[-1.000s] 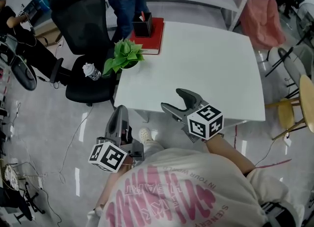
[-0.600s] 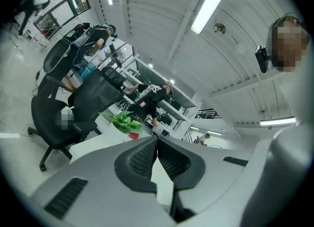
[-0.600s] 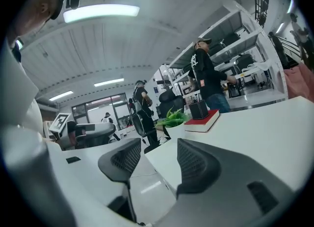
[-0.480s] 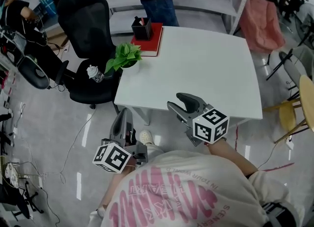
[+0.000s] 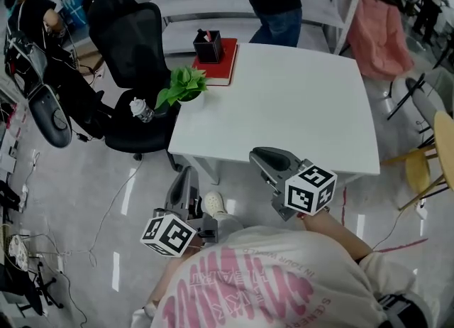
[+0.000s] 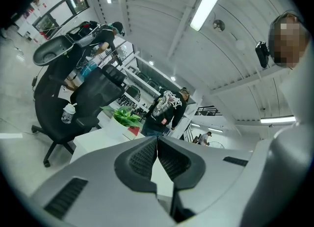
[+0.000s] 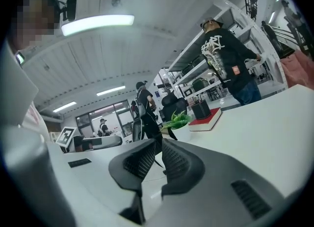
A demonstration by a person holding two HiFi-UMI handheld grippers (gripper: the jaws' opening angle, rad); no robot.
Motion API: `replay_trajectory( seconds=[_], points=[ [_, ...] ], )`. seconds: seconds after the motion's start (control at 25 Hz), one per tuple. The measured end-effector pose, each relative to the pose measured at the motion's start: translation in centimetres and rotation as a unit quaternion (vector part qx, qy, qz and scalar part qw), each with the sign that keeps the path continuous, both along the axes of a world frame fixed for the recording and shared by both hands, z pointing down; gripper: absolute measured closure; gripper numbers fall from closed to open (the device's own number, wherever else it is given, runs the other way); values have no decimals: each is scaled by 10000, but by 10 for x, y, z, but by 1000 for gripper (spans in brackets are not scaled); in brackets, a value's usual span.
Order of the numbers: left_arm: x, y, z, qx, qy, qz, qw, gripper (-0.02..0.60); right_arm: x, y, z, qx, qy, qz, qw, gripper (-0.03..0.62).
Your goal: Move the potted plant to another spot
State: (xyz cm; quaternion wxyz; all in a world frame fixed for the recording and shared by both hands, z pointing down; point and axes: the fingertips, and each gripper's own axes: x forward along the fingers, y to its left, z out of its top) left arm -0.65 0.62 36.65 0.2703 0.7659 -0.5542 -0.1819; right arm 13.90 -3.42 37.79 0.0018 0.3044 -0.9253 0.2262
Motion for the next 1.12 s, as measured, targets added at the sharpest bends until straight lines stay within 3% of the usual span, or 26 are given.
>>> replay_trajectory(
  seconds=[0.2, 0.48, 0.8, 1.12],
  points=[
    [0, 3, 3, -63, -23, 28, 10000, 557, 2, 3, -5, 49, -49, 68, 10000, 577],
    [-3, 3, 1, -27, -168, 3, 9999, 557, 7, 4, -7, -48, -162, 167, 9997, 579],
    [-3, 9, 11, -213, -307, -67, 9993, 557, 13, 8, 3, 204, 402, 389, 9982, 579],
    [4, 7, 26, -451, -401, -3, 9982, 557, 32, 1, 24, -174, 677, 865, 9938, 579]
  ],
)
